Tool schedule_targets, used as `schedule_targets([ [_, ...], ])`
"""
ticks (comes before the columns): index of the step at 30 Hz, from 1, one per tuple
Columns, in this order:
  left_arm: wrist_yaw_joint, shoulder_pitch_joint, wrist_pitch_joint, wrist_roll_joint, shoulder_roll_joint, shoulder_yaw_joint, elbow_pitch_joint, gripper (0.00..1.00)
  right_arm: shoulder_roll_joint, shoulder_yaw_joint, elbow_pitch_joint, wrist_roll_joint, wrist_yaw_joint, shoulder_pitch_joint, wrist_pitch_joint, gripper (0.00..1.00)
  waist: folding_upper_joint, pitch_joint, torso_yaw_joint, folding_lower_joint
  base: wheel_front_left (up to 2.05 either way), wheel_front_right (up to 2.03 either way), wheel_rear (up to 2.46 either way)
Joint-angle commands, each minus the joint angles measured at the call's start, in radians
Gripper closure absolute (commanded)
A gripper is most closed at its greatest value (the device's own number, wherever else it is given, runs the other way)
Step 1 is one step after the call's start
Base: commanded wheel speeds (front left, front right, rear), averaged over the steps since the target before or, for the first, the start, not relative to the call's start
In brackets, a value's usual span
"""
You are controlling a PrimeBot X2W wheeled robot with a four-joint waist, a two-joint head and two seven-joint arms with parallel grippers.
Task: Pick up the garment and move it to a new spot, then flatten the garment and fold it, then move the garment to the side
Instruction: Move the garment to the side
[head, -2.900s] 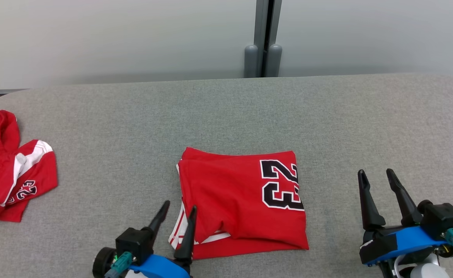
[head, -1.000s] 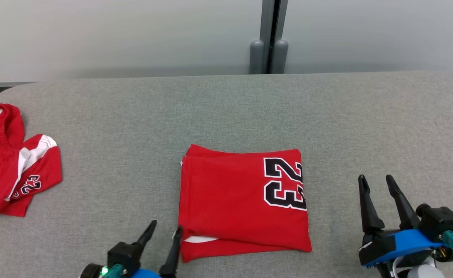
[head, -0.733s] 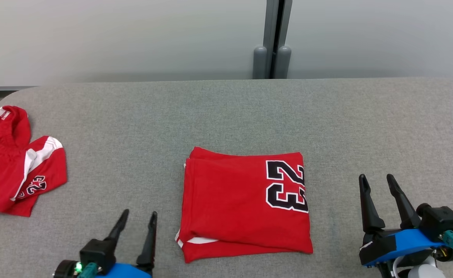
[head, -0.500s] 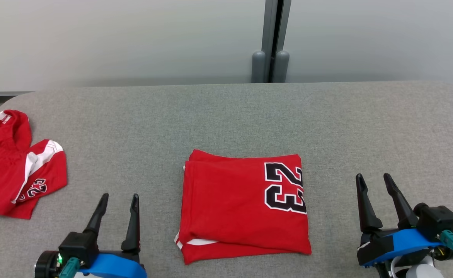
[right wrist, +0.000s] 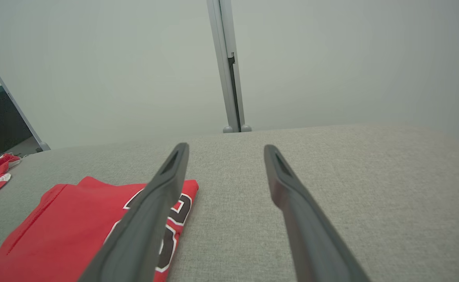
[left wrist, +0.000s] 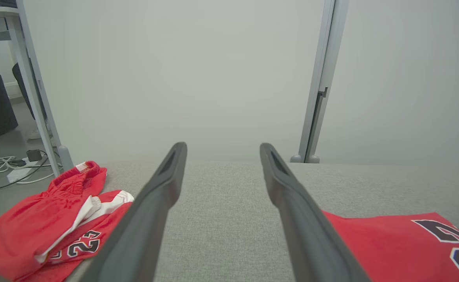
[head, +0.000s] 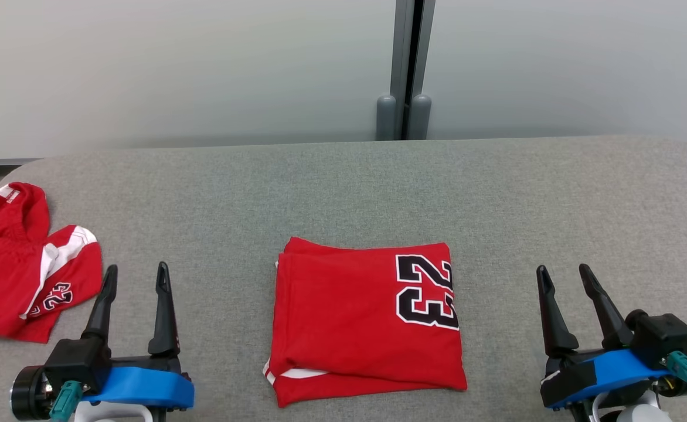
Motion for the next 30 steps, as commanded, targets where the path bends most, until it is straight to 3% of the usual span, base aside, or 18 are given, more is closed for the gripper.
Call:
schedule_targets([
  [1, -0.007, -0.002, -0.004, 0.011, 0.001, 0.015, 0.007, 0.00, -0.001, 0.000, -0.009, -0.009, 0.000, 0.021, 0.007, 0.00, 0.0000, -0.006, -0.001, 0.0000, 0.00, 0.00, 0.00],
  [11, -0.018, 0.022, -0.004, 0.056, 0.008, 0.029, 0.049, 0.00, -0.001, -0.009, -0.040, -0.022, 0.000, 0.060, 0.031, 0.00, 0.0000, -0.025, -0.001, 0.0000, 0.00, 0.00, 0.00],
  [30, -0.017, 0.019, -0.005, 0.045, 0.000, 0.038, 0.075, 0.00, -0.001, -0.005, -0.078, -0.027, 0.000, 0.078, 0.047, 0.00, 0.0000, -0.020, 0.000, 0.0000, 0.00, 0.00, 0.00],
])
